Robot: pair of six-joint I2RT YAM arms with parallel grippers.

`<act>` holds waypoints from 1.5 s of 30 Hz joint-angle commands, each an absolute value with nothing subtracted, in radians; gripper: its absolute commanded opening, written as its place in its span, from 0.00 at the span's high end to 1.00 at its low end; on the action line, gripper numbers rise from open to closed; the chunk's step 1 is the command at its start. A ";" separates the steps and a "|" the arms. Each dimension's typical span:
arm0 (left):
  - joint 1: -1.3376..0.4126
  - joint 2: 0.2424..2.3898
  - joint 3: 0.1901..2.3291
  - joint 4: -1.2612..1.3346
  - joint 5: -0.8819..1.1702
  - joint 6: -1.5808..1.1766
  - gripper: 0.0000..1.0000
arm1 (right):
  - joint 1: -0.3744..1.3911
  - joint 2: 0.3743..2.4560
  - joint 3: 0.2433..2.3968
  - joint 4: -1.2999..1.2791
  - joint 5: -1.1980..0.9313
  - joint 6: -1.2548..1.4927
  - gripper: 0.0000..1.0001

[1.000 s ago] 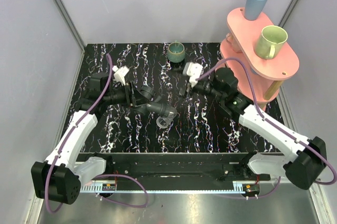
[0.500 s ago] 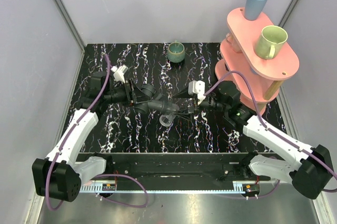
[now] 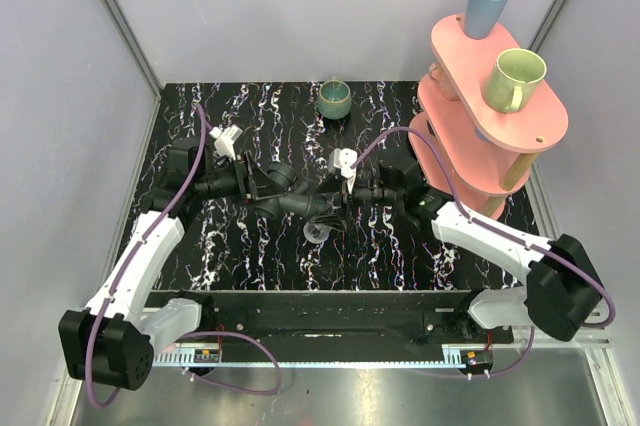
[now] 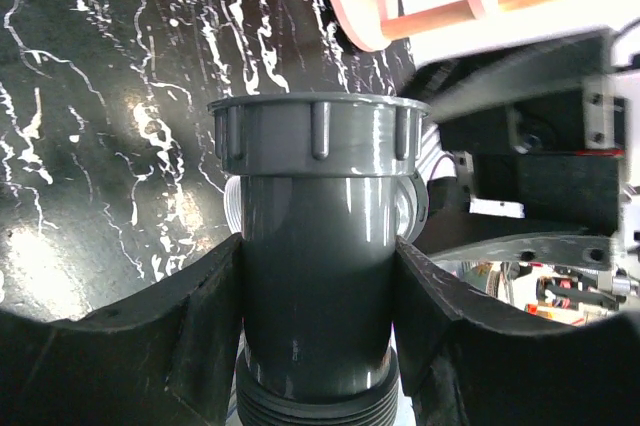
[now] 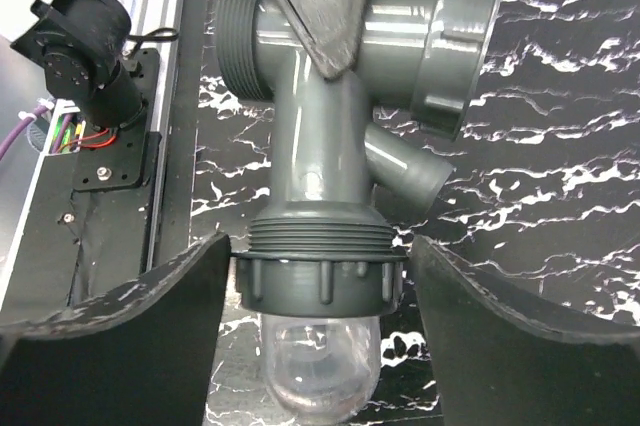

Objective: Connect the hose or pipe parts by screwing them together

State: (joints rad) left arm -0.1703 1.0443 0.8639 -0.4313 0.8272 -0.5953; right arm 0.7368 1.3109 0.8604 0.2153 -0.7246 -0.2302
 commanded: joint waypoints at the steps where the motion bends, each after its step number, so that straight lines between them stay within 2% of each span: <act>1: -0.170 0.983 0.905 -0.347 0.940 -0.604 1.00 | 0.762 1.359 0.884 0.231 -0.727 -0.180 0.09; 5: -0.170 0.965 0.879 -0.298 0.948 -0.627 1.00 | 0.762 1.414 0.900 0.235 -0.750 -0.181 0.07; 12: -0.170 0.983 0.899 -0.392 0.879 -0.569 1.00 | 0.761 1.417 0.904 0.261 -0.672 -0.186 0.08; 18: -0.170 1.009 0.940 -0.477 0.836 -0.548 1.00 | 0.762 1.324 0.821 0.371 -0.568 -0.293 0.04; 22: -0.169 1.031 0.957 -0.509 0.796 -0.586 1.00 | 0.802 1.232 0.733 0.422 -0.485 -0.476 0.00; 31: -0.169 1.048 0.960 -0.506 0.811 -0.609 1.00 | 0.830 1.174 0.700 0.466 -0.437 -0.540 0.02; 37: -0.169 1.052 0.940 -0.506 0.816 -0.604 1.00 | 0.836 1.192 0.703 0.491 -0.394 -0.535 0.18; 42: -0.172 1.035 0.942 -0.552 0.776 -0.543 1.00 | 0.835 1.219 0.764 0.494 -0.345 -0.508 0.45; 45: -0.172 1.038 0.934 -0.552 0.790 -0.534 1.00 | 0.836 1.255 0.814 0.509 -0.286 -0.492 0.51</act>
